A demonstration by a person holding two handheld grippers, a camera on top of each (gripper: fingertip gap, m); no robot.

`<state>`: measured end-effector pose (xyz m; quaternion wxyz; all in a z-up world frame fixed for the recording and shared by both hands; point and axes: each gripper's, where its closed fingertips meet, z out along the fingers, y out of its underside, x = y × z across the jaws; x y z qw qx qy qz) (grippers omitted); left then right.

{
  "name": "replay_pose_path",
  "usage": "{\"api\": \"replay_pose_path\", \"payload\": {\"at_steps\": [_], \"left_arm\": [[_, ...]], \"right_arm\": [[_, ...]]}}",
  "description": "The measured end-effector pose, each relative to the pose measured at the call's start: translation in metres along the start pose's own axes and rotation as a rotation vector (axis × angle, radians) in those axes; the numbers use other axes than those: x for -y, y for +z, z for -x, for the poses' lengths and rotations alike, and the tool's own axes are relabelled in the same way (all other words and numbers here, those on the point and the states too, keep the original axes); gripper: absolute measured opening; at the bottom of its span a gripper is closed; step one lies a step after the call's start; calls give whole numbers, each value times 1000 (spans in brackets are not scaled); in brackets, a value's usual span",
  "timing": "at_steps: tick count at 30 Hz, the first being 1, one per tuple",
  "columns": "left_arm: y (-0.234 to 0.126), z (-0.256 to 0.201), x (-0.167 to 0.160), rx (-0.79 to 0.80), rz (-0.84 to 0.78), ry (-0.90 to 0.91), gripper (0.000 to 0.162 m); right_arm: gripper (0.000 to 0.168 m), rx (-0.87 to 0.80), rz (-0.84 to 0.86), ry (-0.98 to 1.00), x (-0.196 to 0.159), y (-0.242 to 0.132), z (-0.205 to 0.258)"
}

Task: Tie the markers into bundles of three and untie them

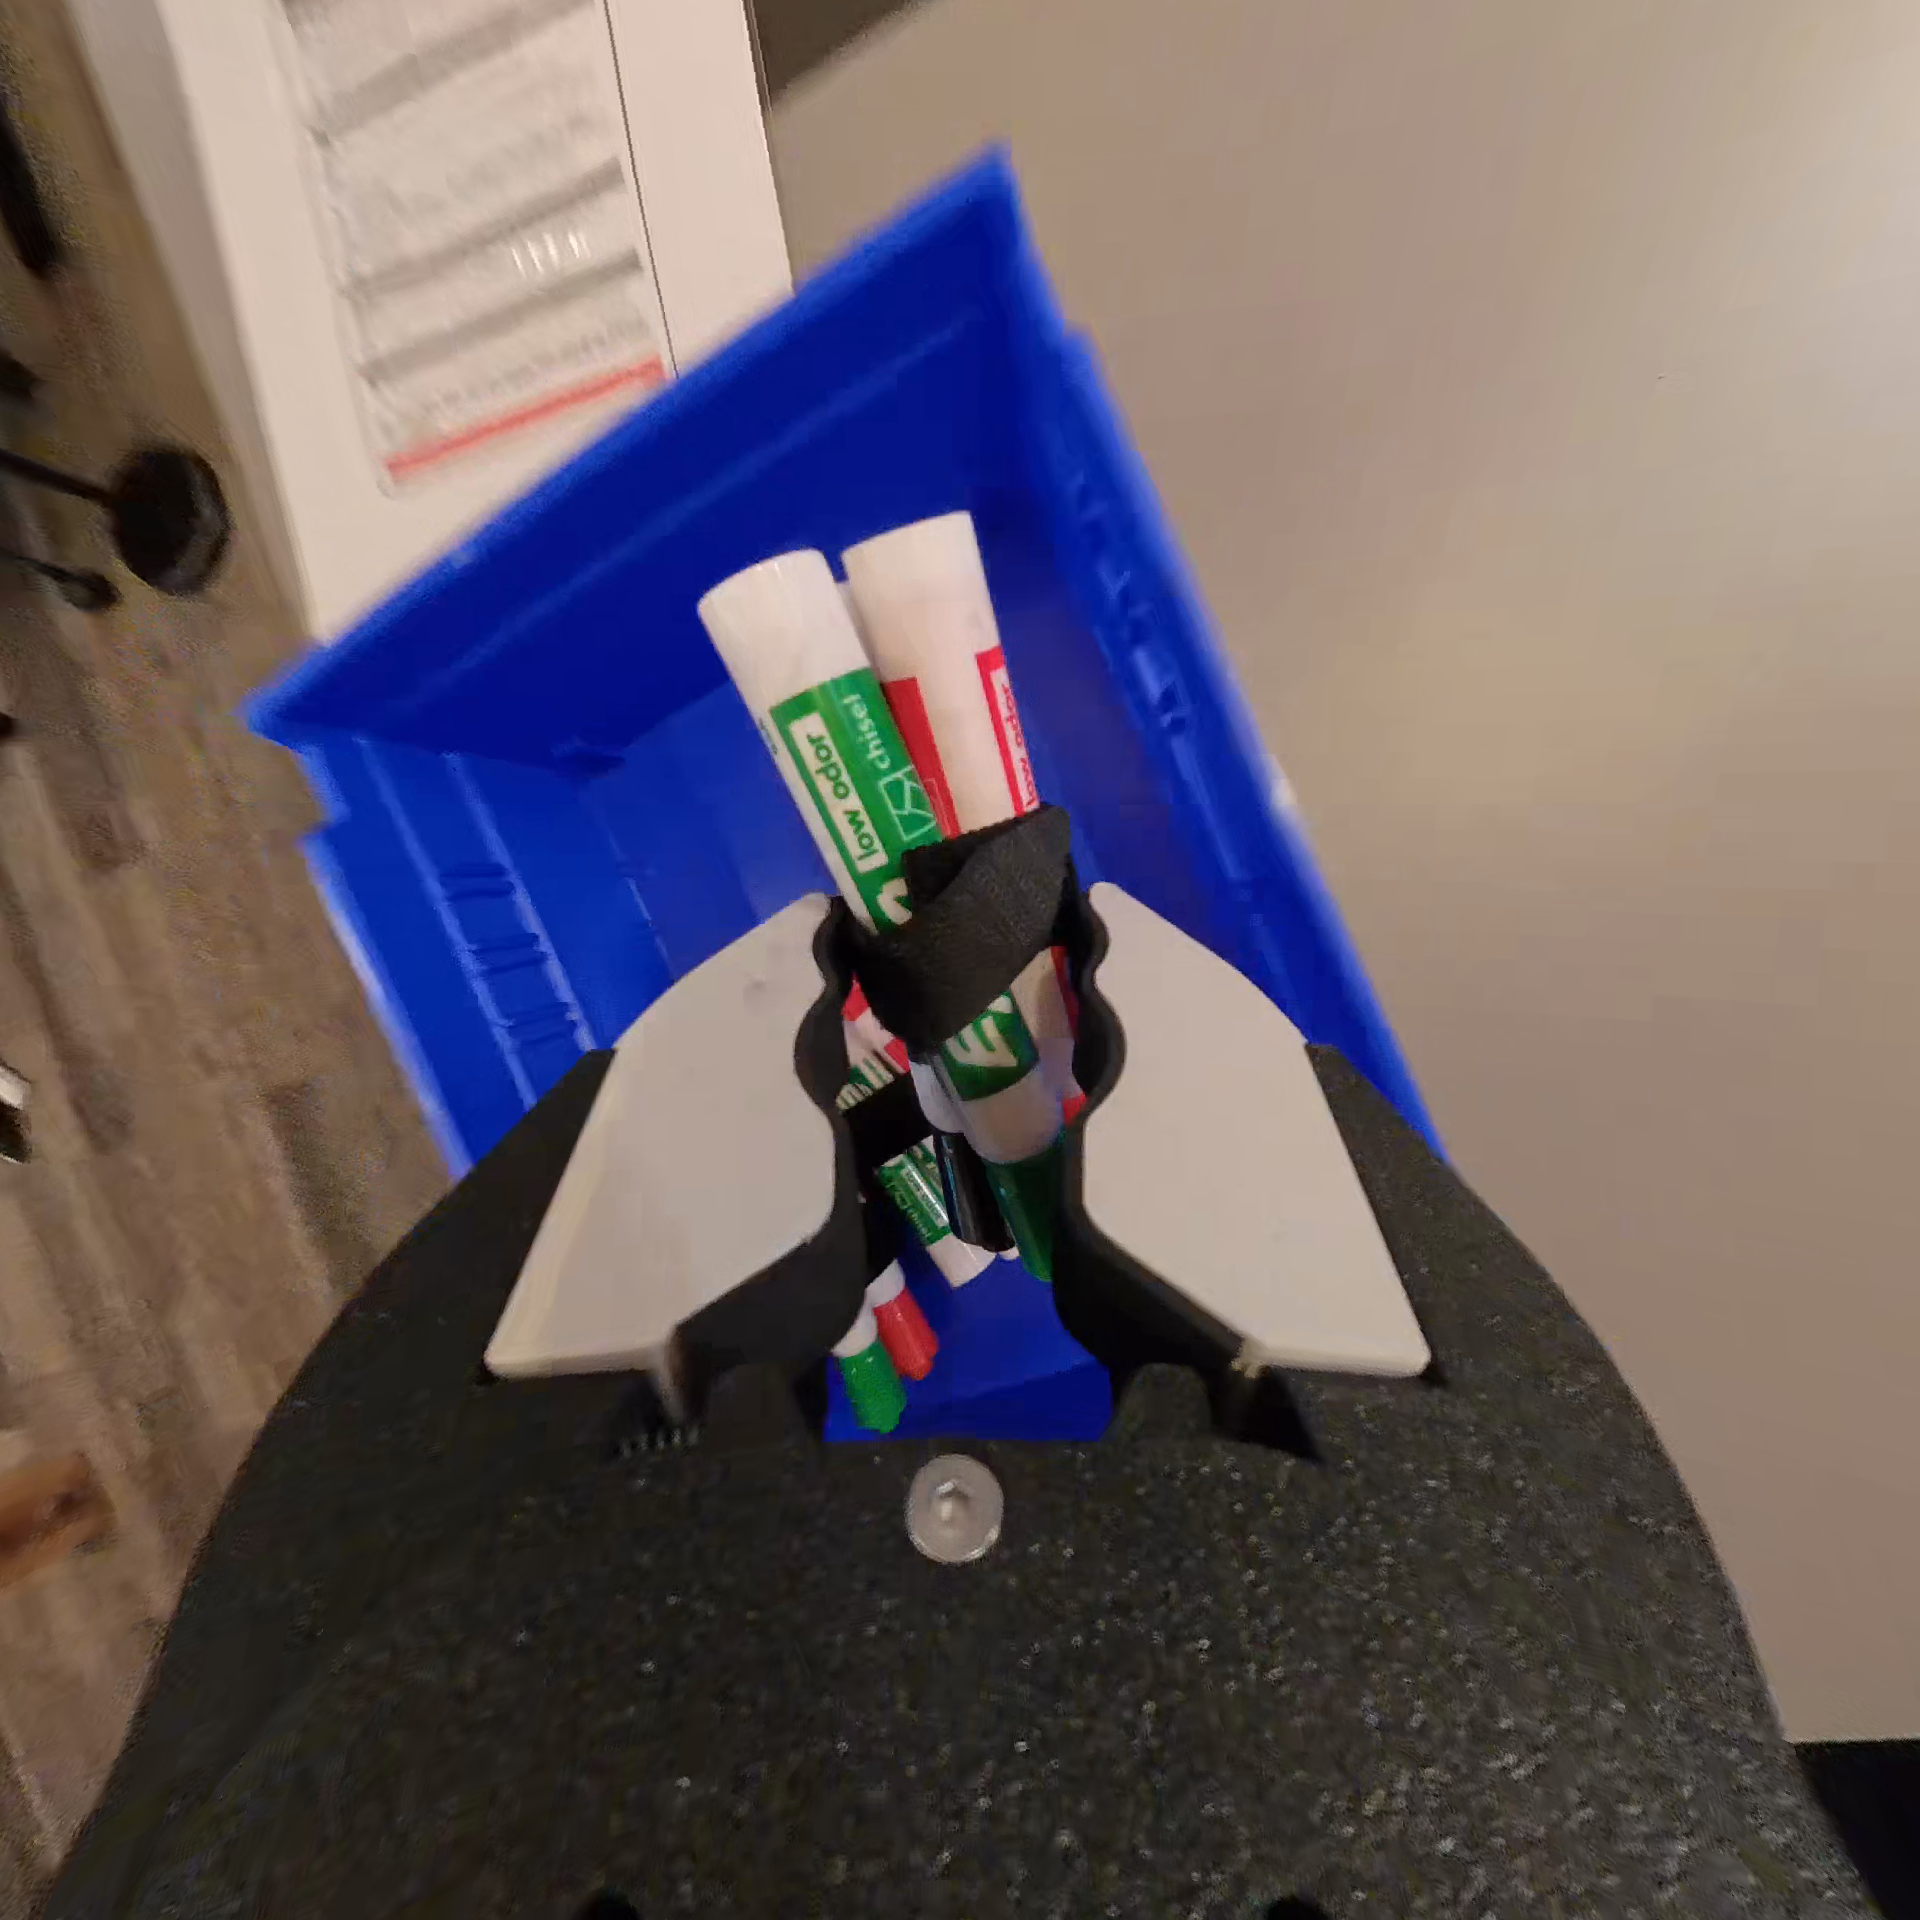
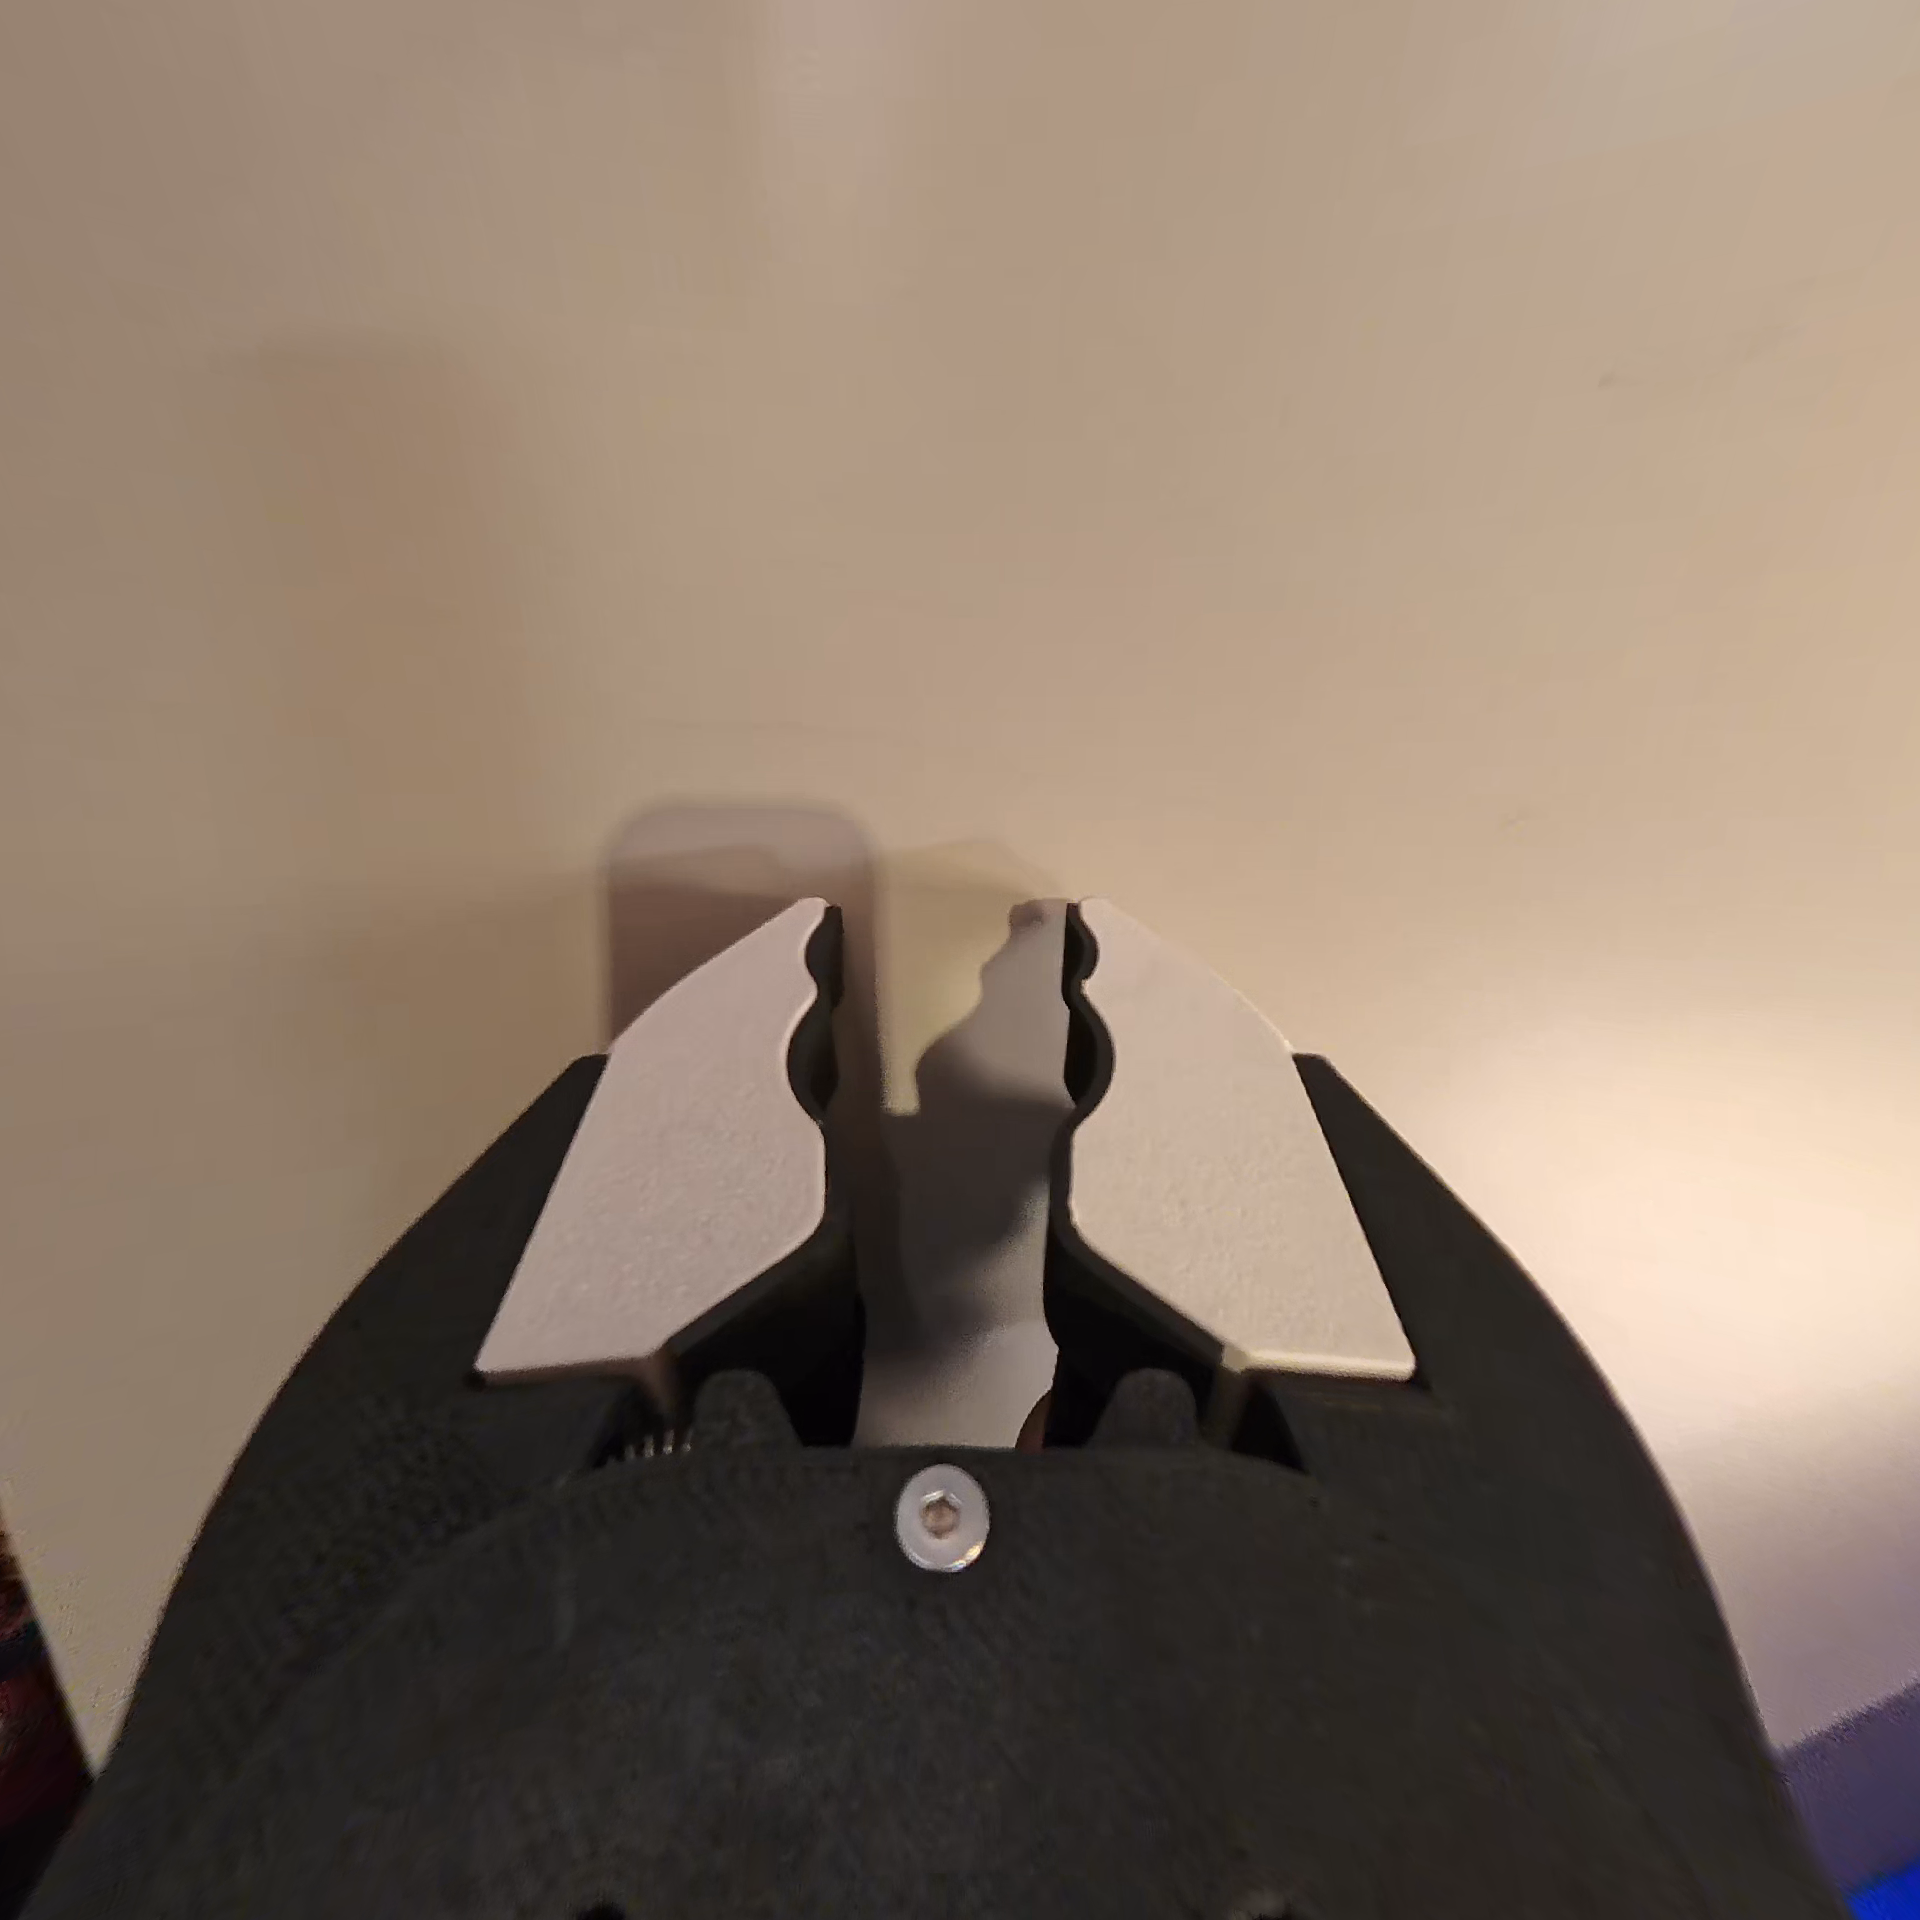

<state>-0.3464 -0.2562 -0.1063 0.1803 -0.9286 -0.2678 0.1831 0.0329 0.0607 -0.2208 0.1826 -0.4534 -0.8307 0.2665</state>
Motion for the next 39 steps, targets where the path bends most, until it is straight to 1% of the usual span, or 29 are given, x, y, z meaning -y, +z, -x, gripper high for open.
{"api": "replay_pose_path", "payload": {"at_steps": [1,3,5,7,10,12,13,15,17,19,22,23,25,26,32,34,36,39], "left_arm": [[-15,-7,12,15,-40,47,40],[-44,-38,37,0,-123,160,41],[-63,-90,61,-72,-191,293,41],[-70,-158,76,-197,-228,454,41],[-57,-263,84,-375,-249,710,41],[-38,-326,82,-485,-248,841,41],[-27,-355,79,-541,-248,899,41],[-6,-401,71,-626,-217,985,41],[15,-429,64,-641,-180,1074,41],[26,-449,59,-661,-157,1161,41],[27,-467,55,-711,-163,1247,41],[25,-471,56,-727,-180,1265,41],[22,-477,53,-763,-212,1303,41],[22,-478,54,-761,-237,1307,42],[22,-470,62,-805,-366,1171,45],[26,-463,63,-774,-390,1128,50],[34,-455,57,-748,-384,1113,51],[32,-449,51,-776,-428,1066,50]], "right_arm": [[40,-4,-4,-4,1,-1,-4],[40,-13,-27,-17,6,-3,-11],[41,-35,-77,-52,17,-7,-19],[42,-67,-151,-108,31,-13,-26],[48,-111,-294,-173,53,-22,-35],[52,-86,-391,-161,62,-28,-37],[58,-65,-428,-150,63,-31,-37],[66,-61,-471,-168,60,-35,-40],[69,-123,-452,-276,51,-34,-45],[73,-167,-378,-395,39,-24,-47],[73,-134,-312,-504,31,-7,-38],[69,-117,-293,-522,30,-2,-35],[54,-97,-263,-527,31,5,-33],[43,-70,-240,-529,30,8,-31],[40,-31,-179,-433,27,13,-35],[40,-25,-173,-408,25,13,-35],[40,-23,-173,-381,26,13,-35],[40,-14,-191,-354,28,14,-34]]}}
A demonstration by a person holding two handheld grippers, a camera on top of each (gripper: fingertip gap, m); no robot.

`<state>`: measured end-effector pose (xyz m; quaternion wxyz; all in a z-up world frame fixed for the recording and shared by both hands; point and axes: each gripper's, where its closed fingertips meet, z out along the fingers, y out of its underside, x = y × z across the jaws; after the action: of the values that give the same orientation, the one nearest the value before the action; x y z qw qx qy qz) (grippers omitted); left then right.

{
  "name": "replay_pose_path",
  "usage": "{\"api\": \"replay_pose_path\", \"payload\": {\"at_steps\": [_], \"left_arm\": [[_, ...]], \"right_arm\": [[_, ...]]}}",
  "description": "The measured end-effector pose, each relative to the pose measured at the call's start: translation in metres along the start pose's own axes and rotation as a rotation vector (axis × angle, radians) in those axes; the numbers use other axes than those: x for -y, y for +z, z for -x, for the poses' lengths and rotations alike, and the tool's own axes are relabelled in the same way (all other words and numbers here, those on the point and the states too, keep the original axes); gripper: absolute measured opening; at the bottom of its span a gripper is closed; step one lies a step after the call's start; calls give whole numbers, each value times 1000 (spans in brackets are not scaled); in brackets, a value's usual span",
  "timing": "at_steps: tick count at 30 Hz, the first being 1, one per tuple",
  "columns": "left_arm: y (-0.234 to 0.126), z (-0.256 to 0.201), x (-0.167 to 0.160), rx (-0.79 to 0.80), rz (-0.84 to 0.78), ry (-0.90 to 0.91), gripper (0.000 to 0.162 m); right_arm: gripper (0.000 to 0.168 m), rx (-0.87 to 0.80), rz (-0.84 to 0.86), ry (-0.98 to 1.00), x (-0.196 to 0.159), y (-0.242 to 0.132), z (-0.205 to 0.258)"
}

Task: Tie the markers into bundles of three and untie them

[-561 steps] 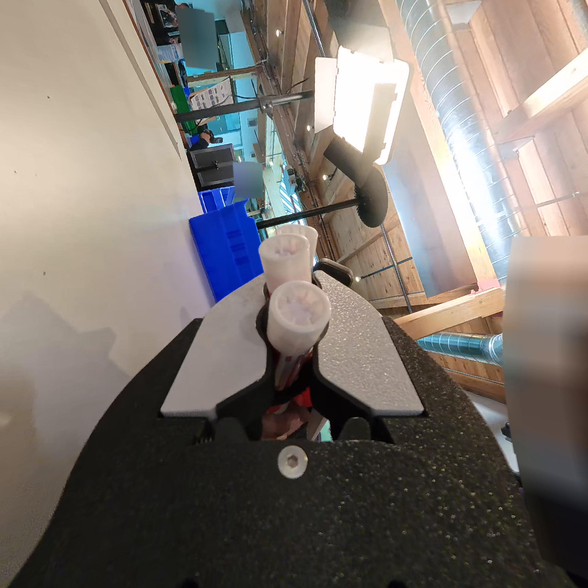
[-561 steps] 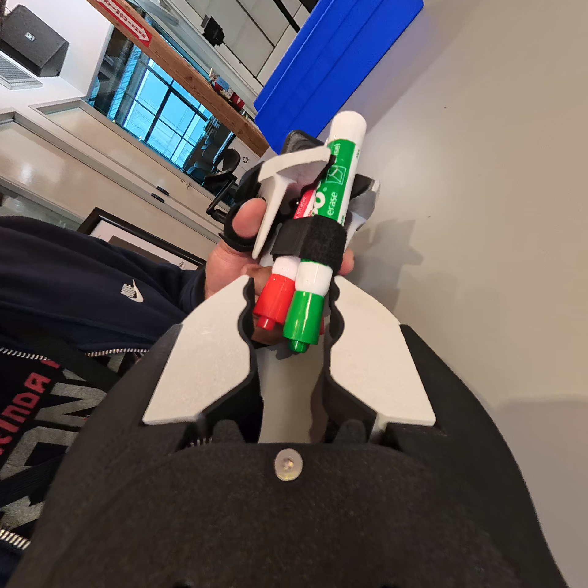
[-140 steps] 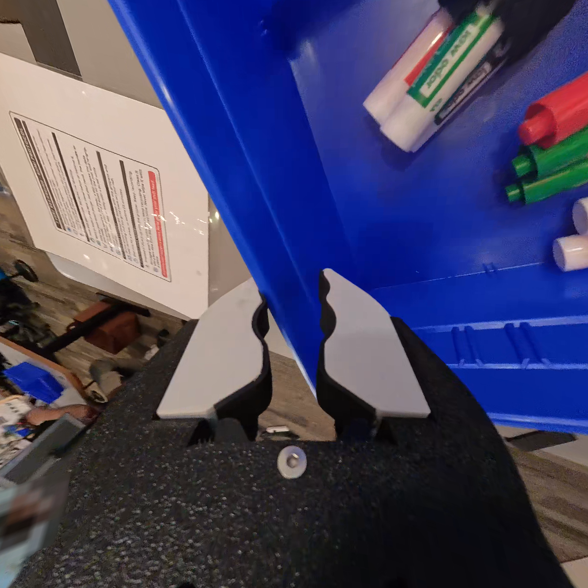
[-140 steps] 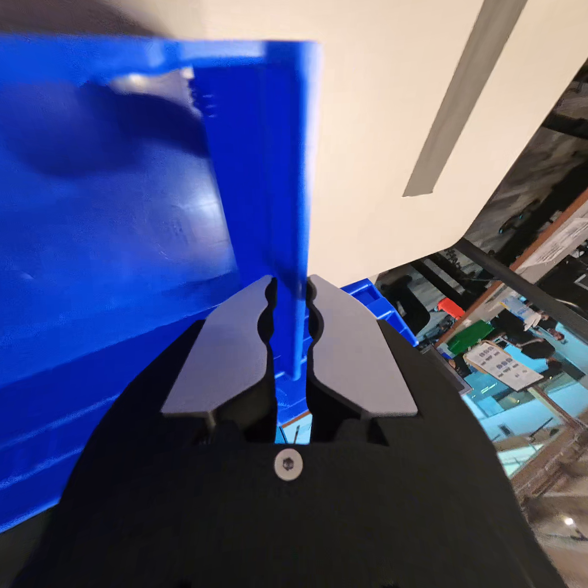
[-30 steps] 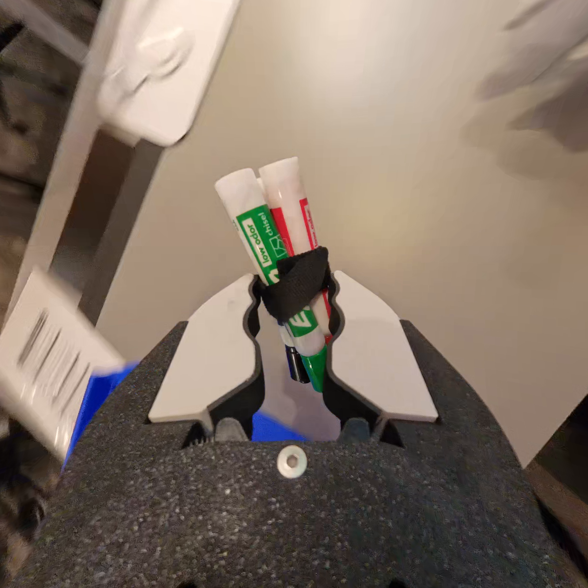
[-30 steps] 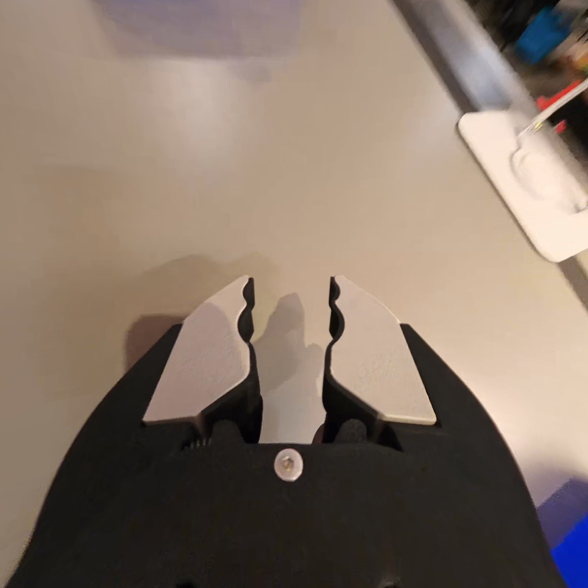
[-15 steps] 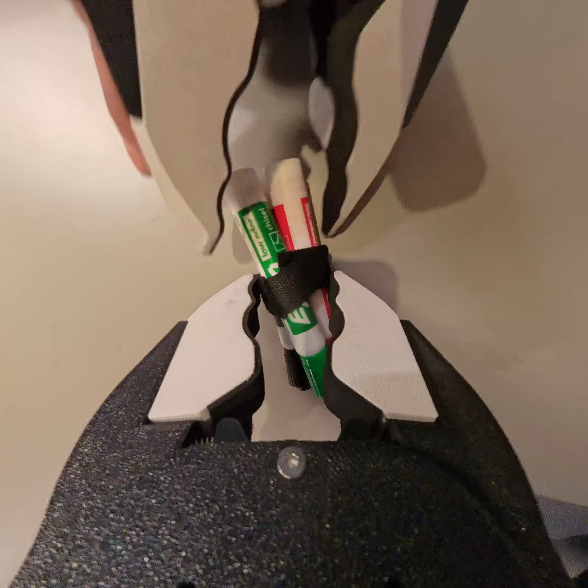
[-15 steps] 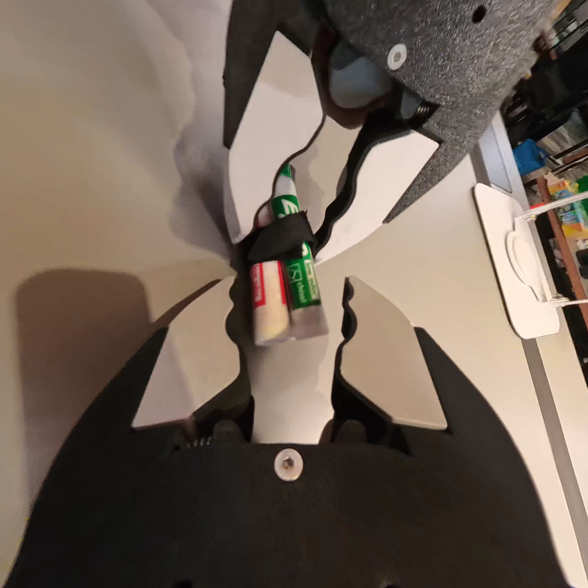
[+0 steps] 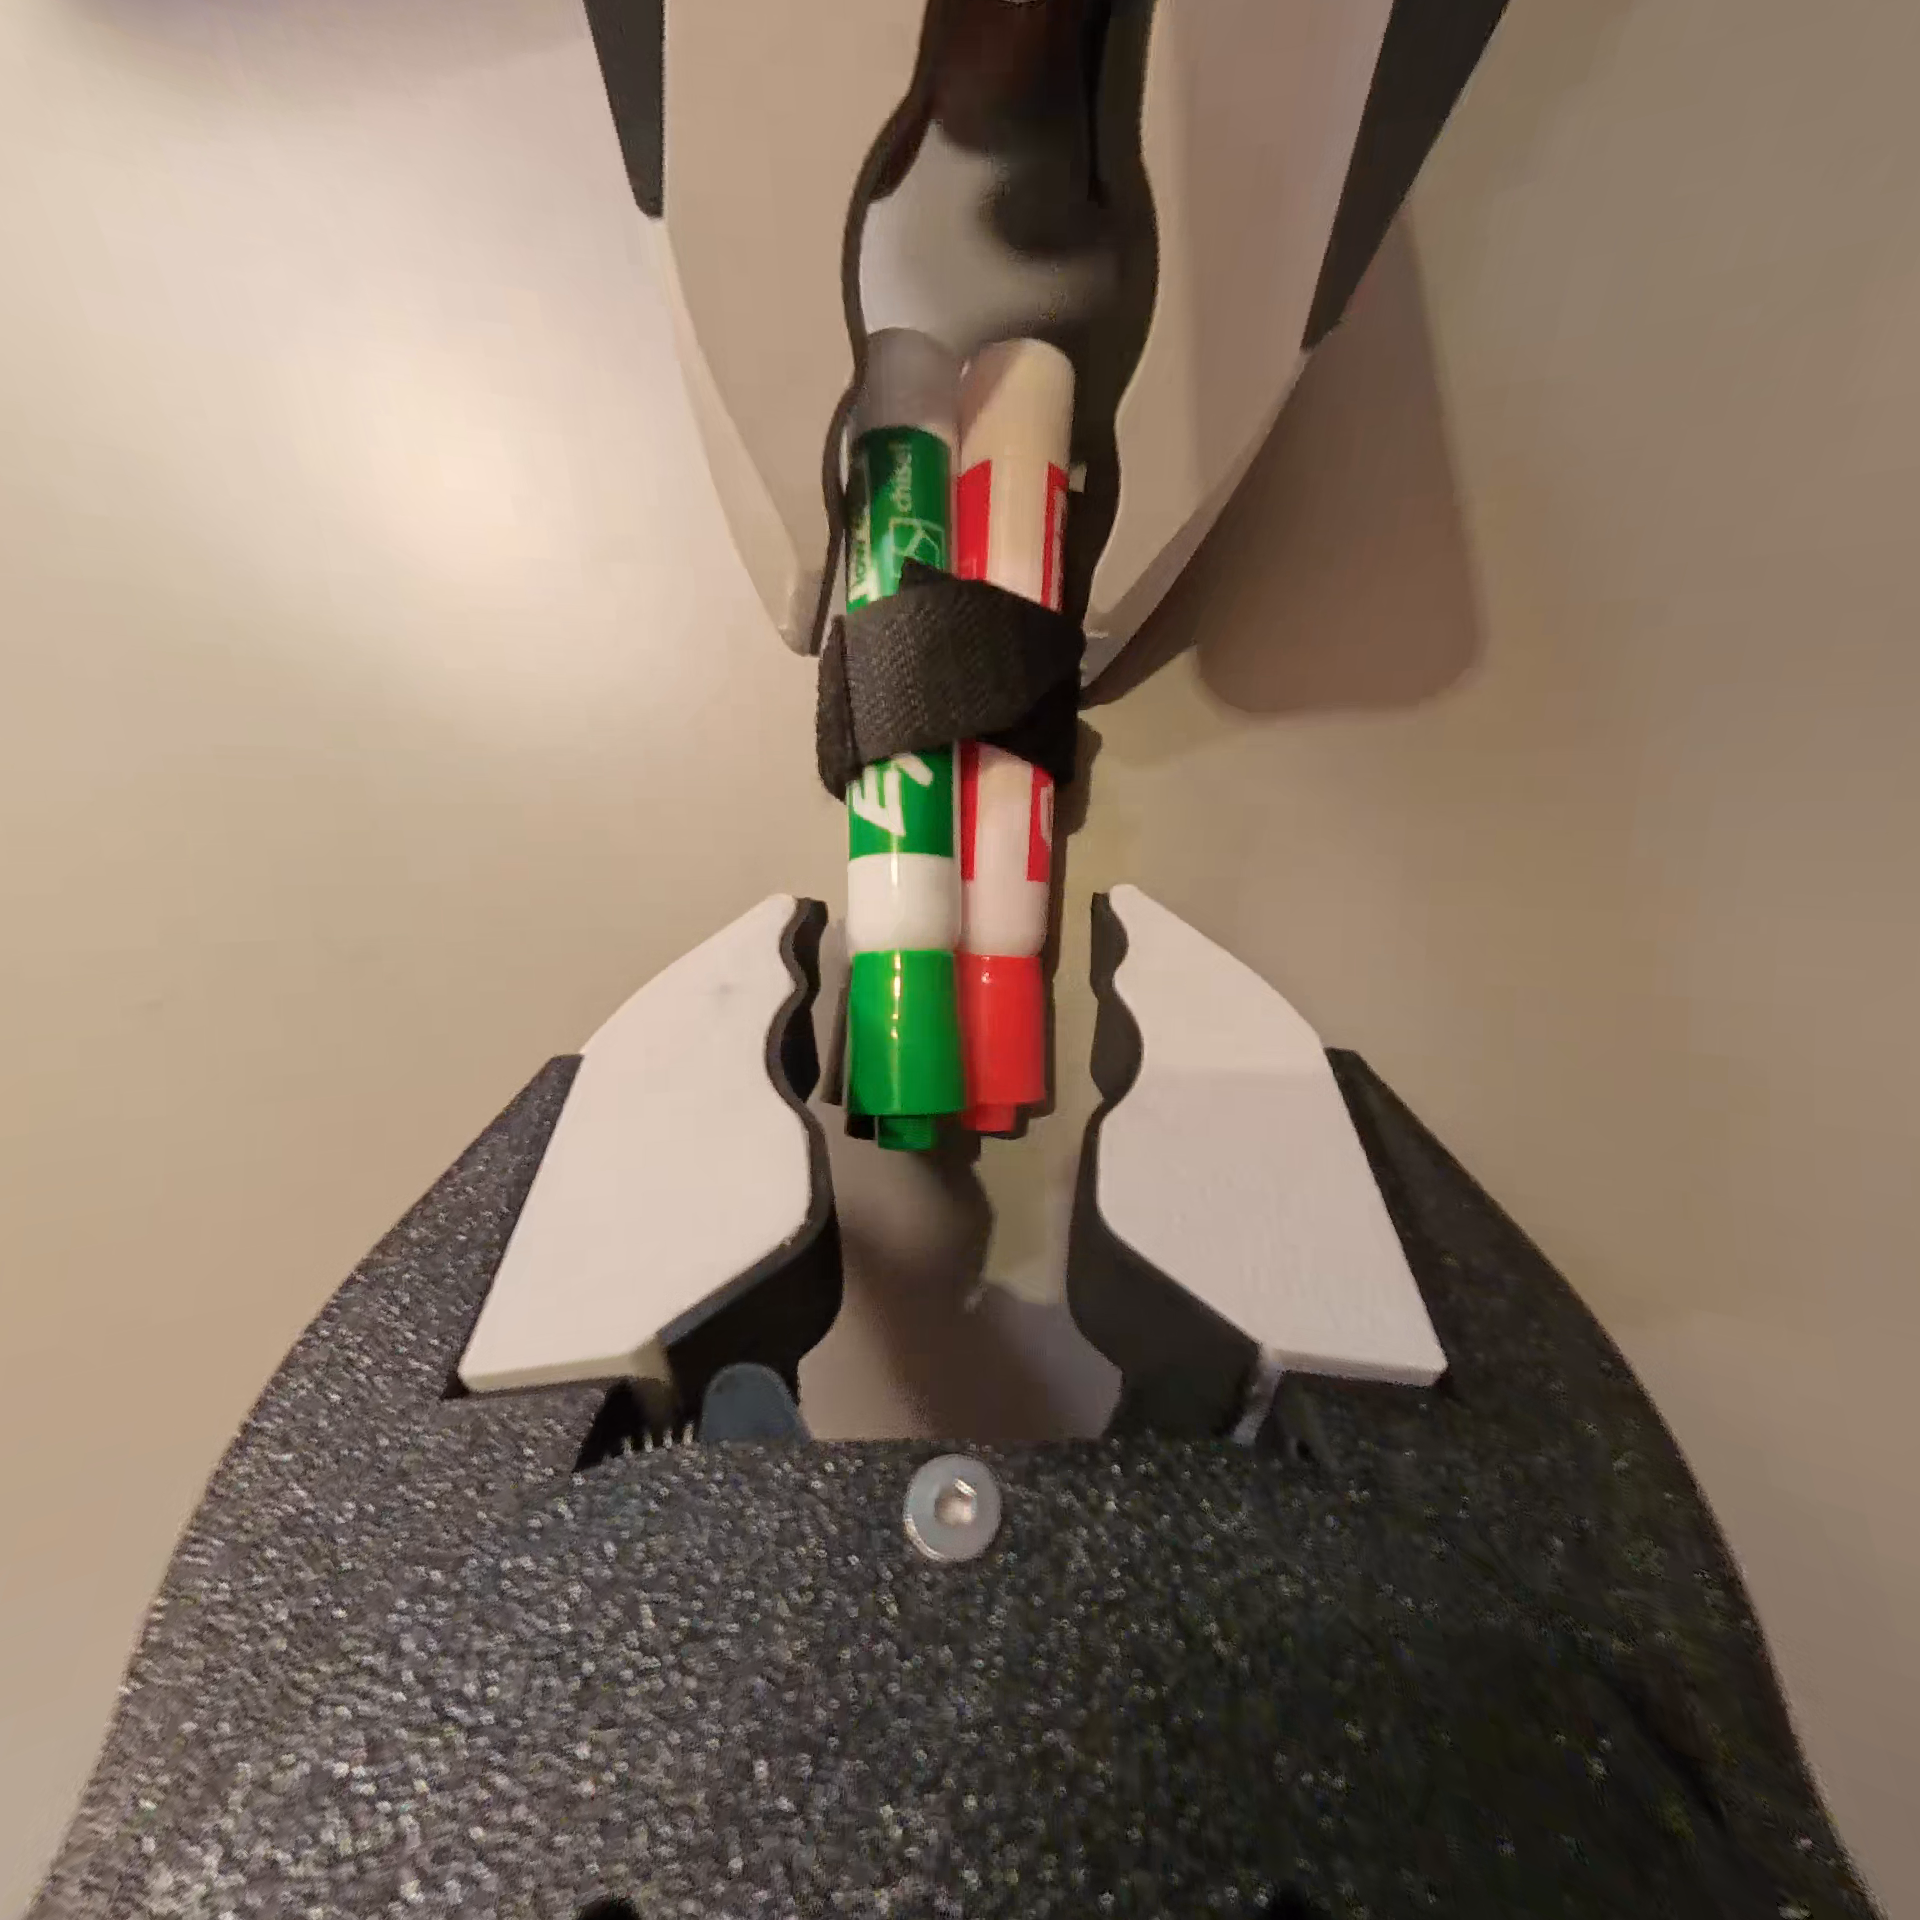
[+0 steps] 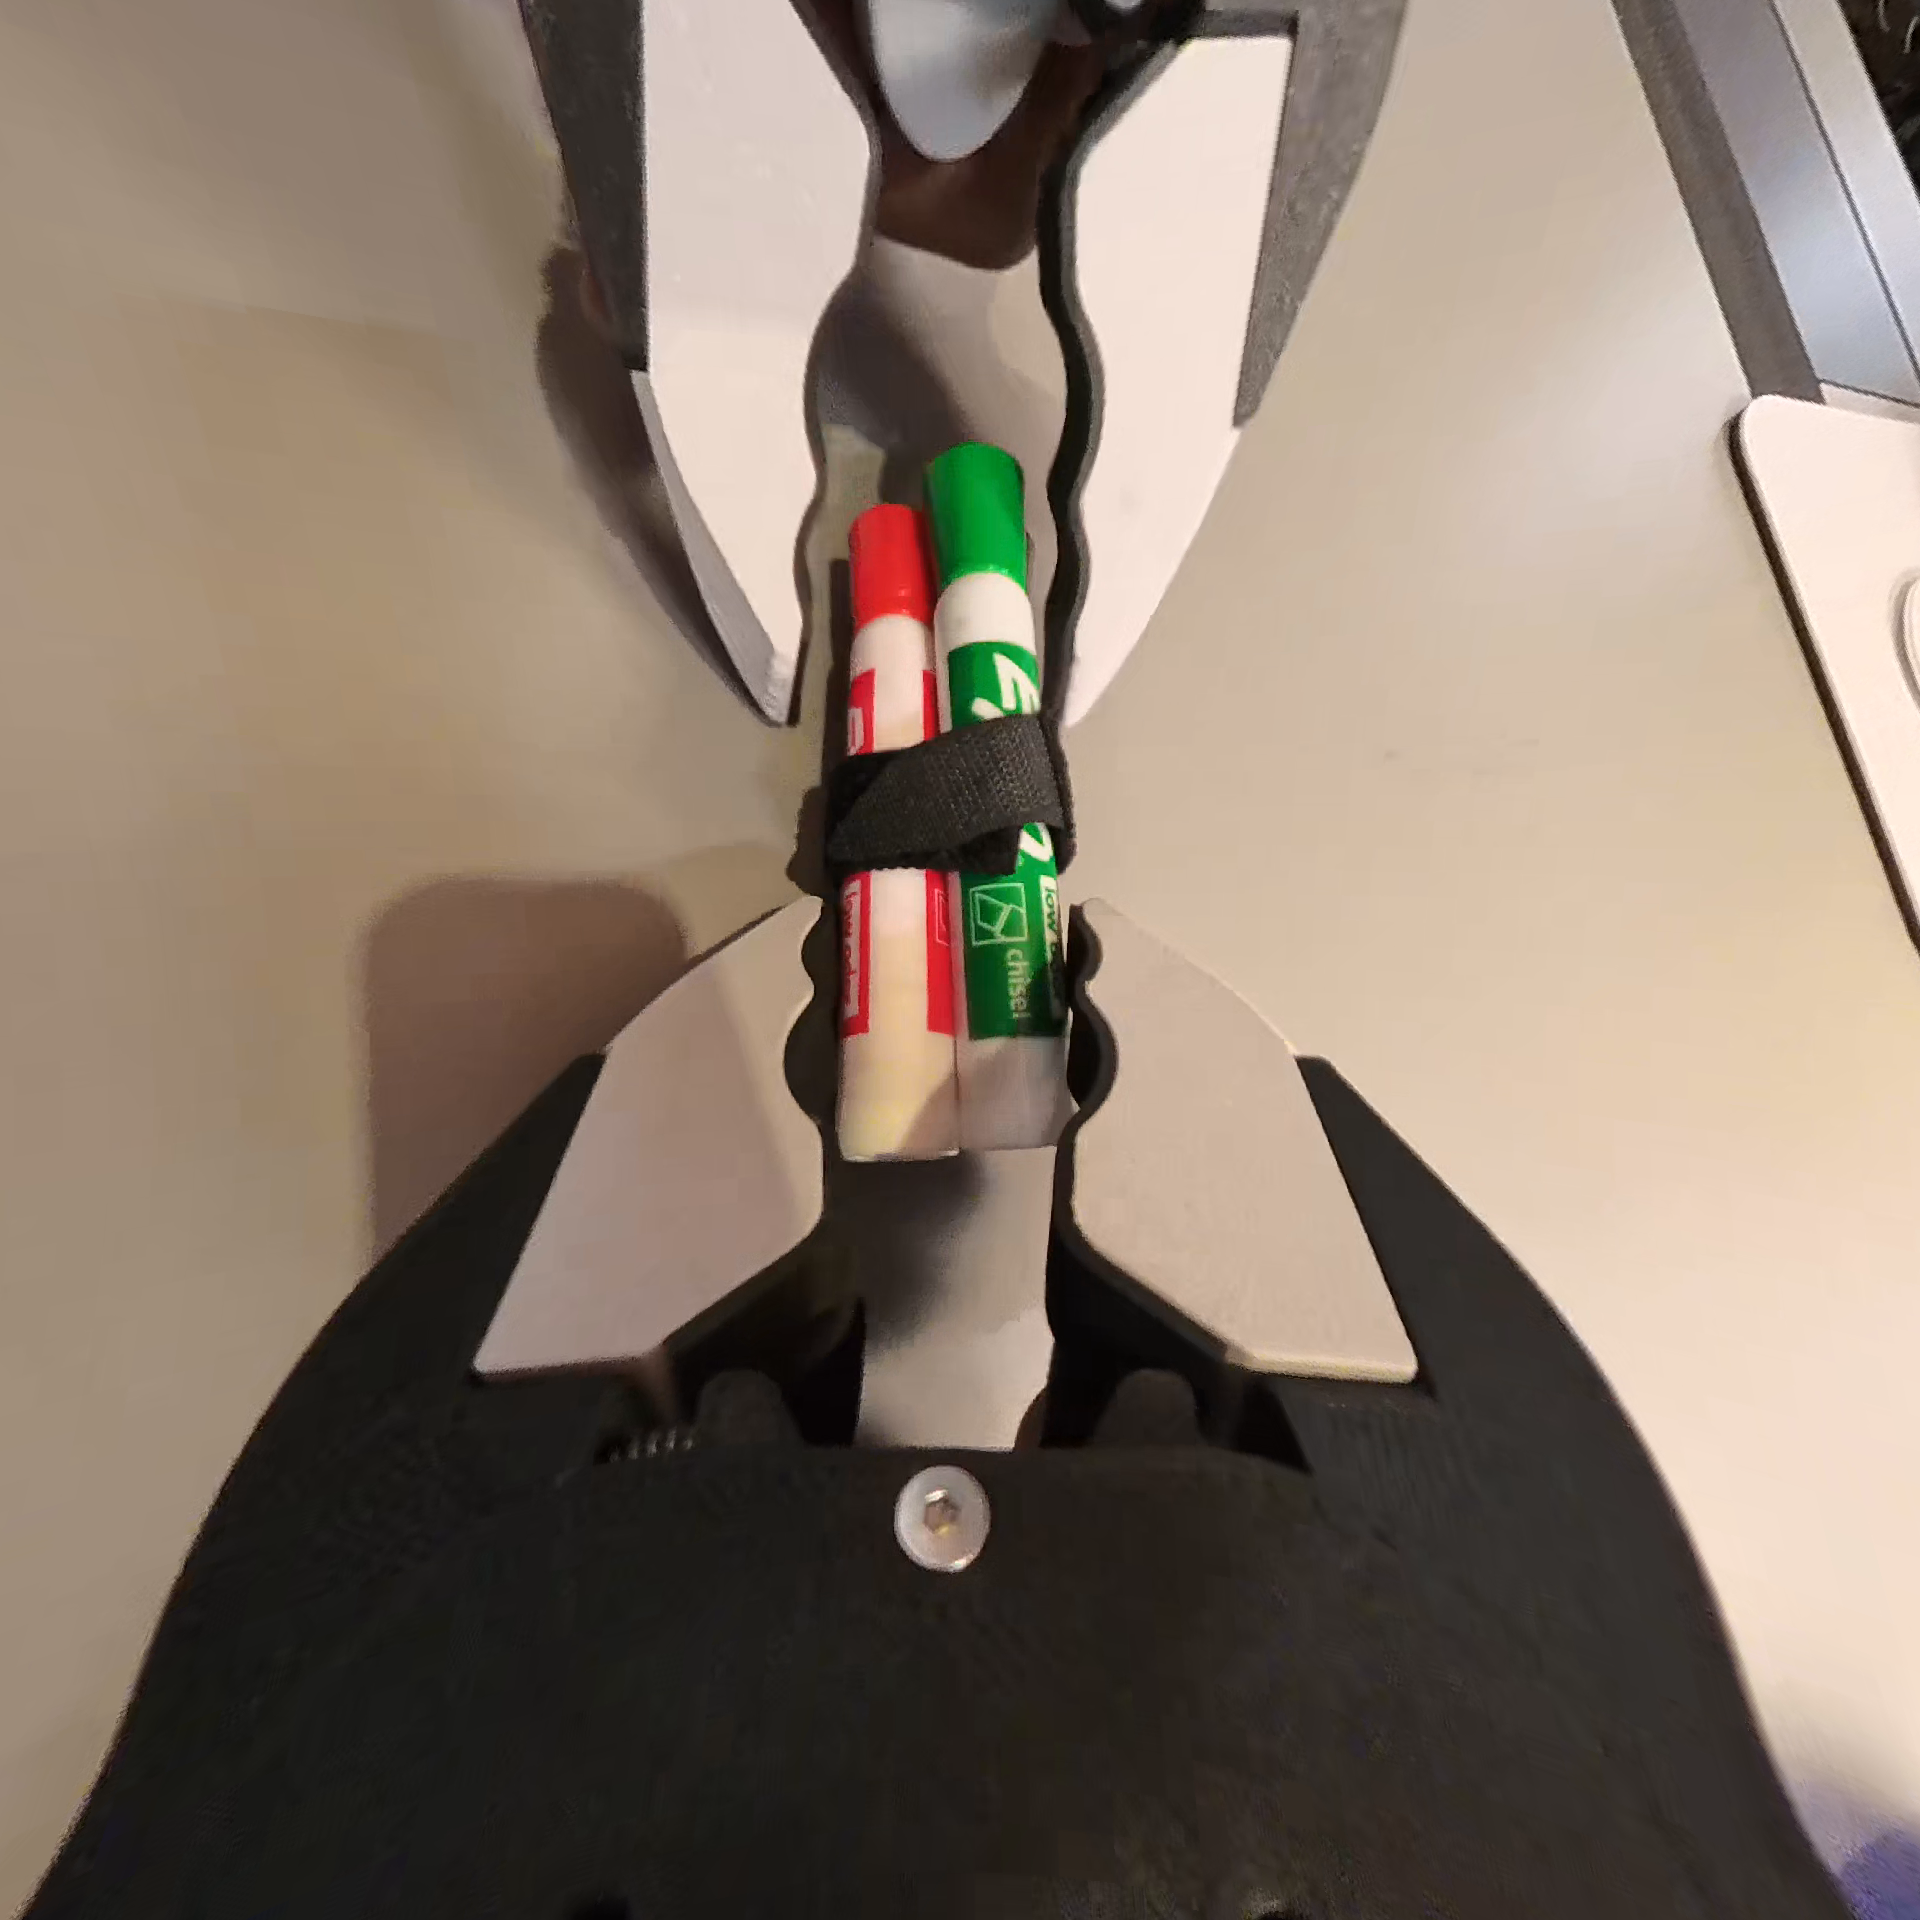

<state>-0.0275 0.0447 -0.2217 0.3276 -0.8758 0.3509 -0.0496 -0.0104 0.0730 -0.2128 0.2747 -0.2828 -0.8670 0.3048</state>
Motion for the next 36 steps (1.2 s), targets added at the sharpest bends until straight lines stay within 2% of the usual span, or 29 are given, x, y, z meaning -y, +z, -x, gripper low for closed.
{"api": "replay_pose_path", "payload": {"at_steps": [6,12,17,21,23,24,25,27,30,34,36], "left_arm": [[0,0,2,44,-87,-17,46],[1,2,3,48,-94,-30,41],[-3,11,1,80,-115,-90,55],[-15,26,3,64,-211,-294,63],[-23,33,4,23,-274,-427,65],[-25,35,5,-6,-301,-497,65],[-27,37,4,-34,-320,-555,64],[-28,39,2,-58,-329,-611,64],[-28,37,3,-61,-328,-591,65],[-29,40,2,-41,-331,-599,65],[-31,42,0,-36,-330,-619,64]], "right_arm": [[41,-6,-32,11,5,3,-1],[40,-6,-20,34,5,3,0],[40,-10,-53,119,7,-1,-7],[40,-26,-94,176,10,-9,-17],[32,-30,-145,201,16,-15,-20],[4,-51,-169,210,19,-18,-24],[0,-78,-194,218,21,-21,-29],[0,-44,-235,233,26,-25,-27],[0,-59,-214,196,23,-27,-27],[22,-82,-135,126,15,-19,-20],[26,-70,-81,103,10,-11,-14]]}}
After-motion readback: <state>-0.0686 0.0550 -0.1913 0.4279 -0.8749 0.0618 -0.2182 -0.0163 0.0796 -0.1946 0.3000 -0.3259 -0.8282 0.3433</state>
